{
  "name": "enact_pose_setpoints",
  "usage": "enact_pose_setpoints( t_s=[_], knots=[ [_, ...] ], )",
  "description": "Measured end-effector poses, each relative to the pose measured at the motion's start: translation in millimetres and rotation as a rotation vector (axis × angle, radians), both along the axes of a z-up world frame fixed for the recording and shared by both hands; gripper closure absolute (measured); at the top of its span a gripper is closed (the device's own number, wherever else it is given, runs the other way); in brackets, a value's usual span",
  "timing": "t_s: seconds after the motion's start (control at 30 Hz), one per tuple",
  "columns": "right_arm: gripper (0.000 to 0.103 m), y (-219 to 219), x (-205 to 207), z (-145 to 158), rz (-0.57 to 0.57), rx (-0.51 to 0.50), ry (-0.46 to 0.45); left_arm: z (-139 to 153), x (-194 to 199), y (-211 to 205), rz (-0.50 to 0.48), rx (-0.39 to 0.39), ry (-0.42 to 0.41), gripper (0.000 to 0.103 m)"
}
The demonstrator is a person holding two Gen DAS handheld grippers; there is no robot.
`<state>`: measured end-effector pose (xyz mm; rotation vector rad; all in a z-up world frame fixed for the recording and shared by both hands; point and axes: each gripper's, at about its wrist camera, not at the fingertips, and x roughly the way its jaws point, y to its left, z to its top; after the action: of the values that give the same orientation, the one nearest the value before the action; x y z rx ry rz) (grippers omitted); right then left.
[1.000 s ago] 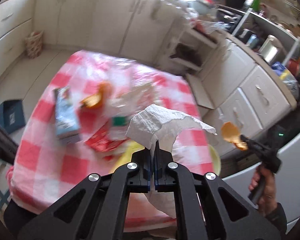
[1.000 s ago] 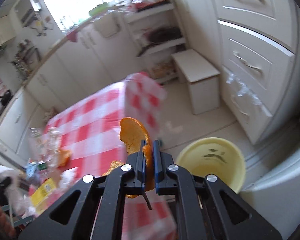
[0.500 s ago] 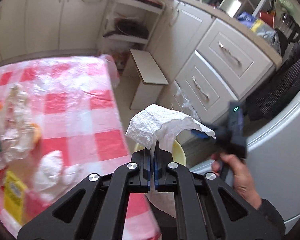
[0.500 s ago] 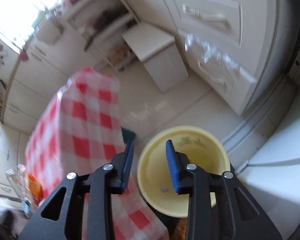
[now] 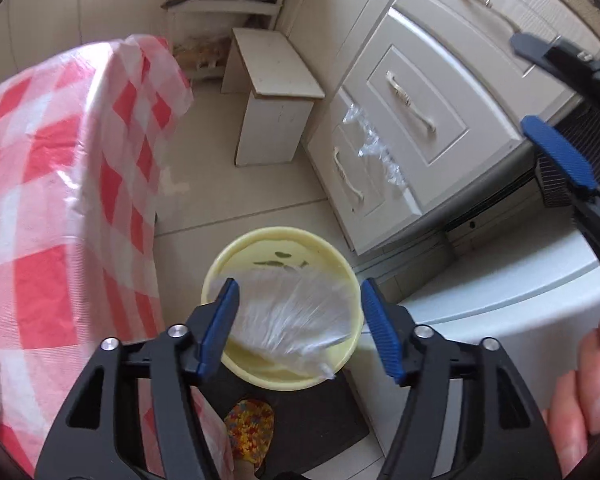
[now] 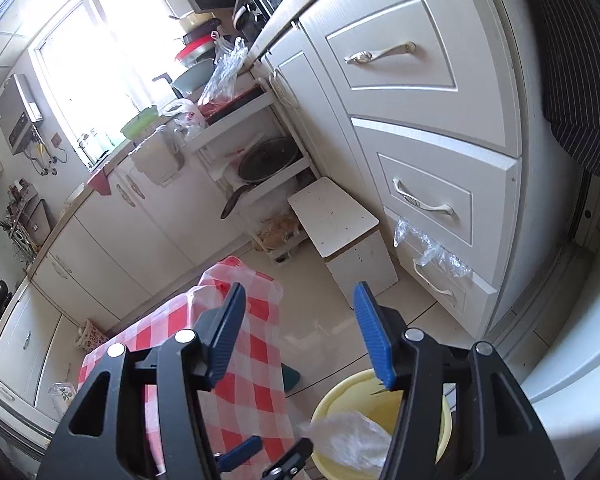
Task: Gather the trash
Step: 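Carry tissue and peel to the yellow bin and open both tools, then grasp the yellow snack wrapper with the left tool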
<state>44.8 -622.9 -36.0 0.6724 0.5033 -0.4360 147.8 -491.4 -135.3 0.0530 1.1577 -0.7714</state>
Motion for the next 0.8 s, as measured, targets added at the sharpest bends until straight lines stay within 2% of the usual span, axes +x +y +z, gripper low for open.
enact_pose_setpoints(
  t_s=[0.17,0.27,0.37,0.47,0.57,0.7,0.8],
  knots=[
    [0.043,13,6,11,0.025,-0.025,-0.015,45,-4,63,0.062,-0.064,-0.074,0.032],
    [0.043,26,15,14,0.065,-0.024,-0.01,70,-13,132,0.14,-0.096,-0.128,0.028],
    [0.041,45,27,17,0.139,-0.013,-0.005,80,-23,207,0.241,-0.072,-0.196,0.023],
    [0.035,71,41,18,0.24,-0.003,0.011,70,-30,283,0.336,-0.002,-0.236,0.019],
    [0.032,102,60,9,0.382,0.059,0.054,49,-30,335,0.344,0.068,-0.208,0.017],
    [0.028,158,85,-13,0.582,0.136,0.154,26,-23,364,0.297,0.125,-0.186,0.017],
    [0.028,198,99,-32,0.683,0.156,0.235,18,-14,370,0.274,0.134,-0.188,0.016]
  ],
)
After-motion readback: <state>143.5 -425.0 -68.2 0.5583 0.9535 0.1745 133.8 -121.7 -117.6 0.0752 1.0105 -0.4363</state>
